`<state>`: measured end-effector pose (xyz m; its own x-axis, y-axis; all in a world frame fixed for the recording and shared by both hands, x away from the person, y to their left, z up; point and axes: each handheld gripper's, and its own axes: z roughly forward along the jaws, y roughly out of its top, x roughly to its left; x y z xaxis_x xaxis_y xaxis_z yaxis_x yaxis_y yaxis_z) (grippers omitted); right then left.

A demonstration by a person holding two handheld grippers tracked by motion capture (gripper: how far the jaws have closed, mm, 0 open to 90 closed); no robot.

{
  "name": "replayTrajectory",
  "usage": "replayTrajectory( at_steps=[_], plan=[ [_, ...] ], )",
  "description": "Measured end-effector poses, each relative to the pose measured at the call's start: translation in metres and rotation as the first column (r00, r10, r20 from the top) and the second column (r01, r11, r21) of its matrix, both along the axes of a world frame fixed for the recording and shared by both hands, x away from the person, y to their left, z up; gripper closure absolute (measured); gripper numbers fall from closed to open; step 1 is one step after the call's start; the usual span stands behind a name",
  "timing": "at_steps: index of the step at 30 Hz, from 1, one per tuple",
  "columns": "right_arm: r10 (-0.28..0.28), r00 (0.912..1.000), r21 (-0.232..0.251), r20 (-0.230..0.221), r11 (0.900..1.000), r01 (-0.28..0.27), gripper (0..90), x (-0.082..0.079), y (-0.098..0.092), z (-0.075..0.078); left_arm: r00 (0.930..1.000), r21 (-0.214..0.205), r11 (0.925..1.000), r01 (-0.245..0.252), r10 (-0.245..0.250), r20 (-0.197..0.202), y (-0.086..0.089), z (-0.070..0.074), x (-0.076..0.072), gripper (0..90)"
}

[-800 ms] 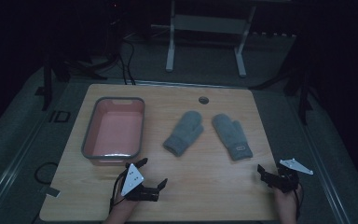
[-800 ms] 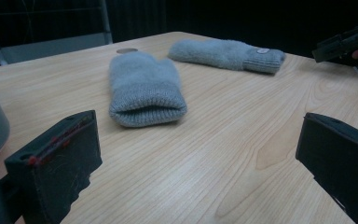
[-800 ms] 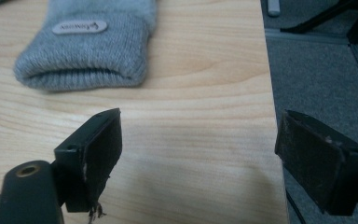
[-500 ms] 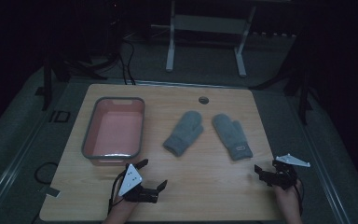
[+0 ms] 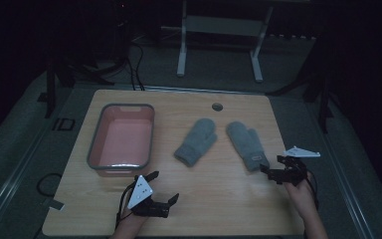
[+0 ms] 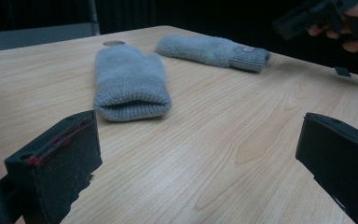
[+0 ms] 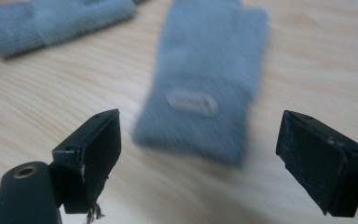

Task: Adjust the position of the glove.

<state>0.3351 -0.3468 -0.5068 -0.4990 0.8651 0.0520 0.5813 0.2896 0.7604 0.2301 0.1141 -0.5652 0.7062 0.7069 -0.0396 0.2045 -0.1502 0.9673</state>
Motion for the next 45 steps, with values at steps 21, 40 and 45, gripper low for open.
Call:
replayTrajectory(
  at_steps=[21,40,45],
  plan=[
    [0.319,0.9475,-0.022,0.023,0.9477,-0.318,16.4,0.062,0.116,0.009,0.9996,0.031,0.9991,0.028,-0.028,-0.009,-0.005,0.001,-0.002,0.2],
    [0.411,0.9114,-0.070,0.007,0.9094,-0.410,26.0,0.116,0.182,0.003,0.9989,0.055,0.9973,0.047,-0.047,-0.005,-0.006,0.001,-0.004,0.2],
    [0.411,0.9116,-0.086,0.004,0.9084,-0.409,26.9,0.128,0.196,-0.001,0.9990,0.061,0.9971,0.046,-0.046,-0.004,-0.006,0.002,-0.005,0.2]
  ],
)
